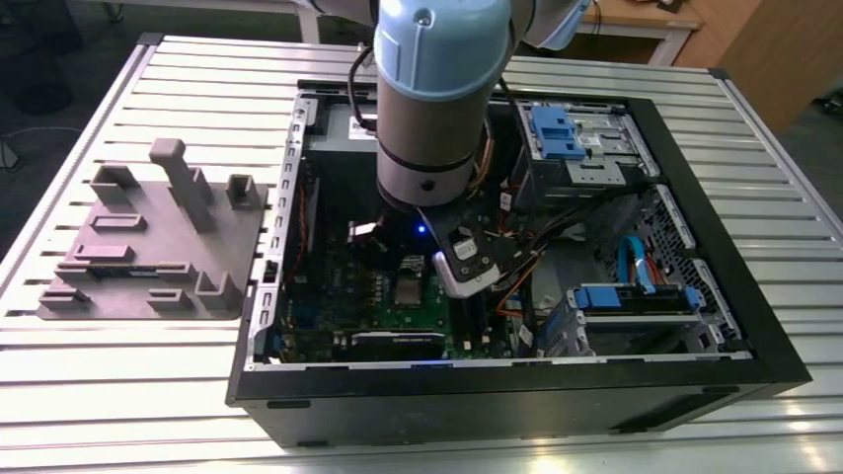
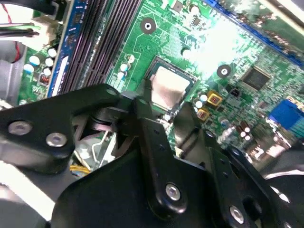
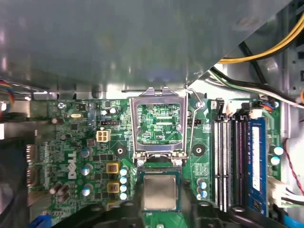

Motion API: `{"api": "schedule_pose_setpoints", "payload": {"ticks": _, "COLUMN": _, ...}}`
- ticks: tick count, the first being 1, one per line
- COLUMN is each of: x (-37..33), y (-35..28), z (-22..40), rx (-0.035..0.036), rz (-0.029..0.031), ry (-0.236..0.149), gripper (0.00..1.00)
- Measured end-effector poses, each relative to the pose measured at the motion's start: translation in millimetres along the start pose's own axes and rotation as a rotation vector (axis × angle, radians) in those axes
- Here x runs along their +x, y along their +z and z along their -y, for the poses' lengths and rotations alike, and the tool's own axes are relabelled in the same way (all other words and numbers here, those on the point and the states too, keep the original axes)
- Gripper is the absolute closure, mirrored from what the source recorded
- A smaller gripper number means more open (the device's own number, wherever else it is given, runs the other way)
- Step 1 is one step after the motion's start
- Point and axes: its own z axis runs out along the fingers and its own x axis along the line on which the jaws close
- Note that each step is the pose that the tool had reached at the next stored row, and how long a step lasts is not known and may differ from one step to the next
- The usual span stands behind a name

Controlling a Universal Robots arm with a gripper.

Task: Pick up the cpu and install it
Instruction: 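Place the cpu into insertion slot, then close the cpu cover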

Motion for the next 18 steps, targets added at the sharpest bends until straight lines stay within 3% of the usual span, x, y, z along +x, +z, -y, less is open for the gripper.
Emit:
{"api": "schedule_pose_setpoints", "payload": {"ticks": 1, "x": 0.0, "y": -1.8, "z": -0.1, "rx": -0.0001, "rz": -0.0001, "ry": 0.0, "gripper": 0.58}}
{"api": "schedule_pose_setpoints", "payload": {"ticks": 3, "x": 0.0, "y": -3.7, "z": -0.1, "rx": 0.0, "rz": -0.0004, "ry": 0.0, "gripper": 0.7}}
{"api": "schedule_pose_setpoints", "payload": {"ticks": 4, "x": 0.0, "y": -3.7, "z": -0.1, "rx": -0.0002, "rz": -0.0003, "ry": 0.0, "gripper": 0.7}}
{"api": "schedule_pose_setpoints", "payload": {"ticks": 8, "x": 0.0, "y": -3.8, "z": -0.1, "rx": -0.0001, "rz": -0.0004, "ry": 0.0, "gripper": 0.87}}
{"api": "schedule_pose_setpoints", "payload": {"ticks": 18, "x": 0.0, "y": -4.2, "z": -0.1, "rx": -0.0001, "rz": -0.0004, "ry": 0.0, "gripper": 0.9}}
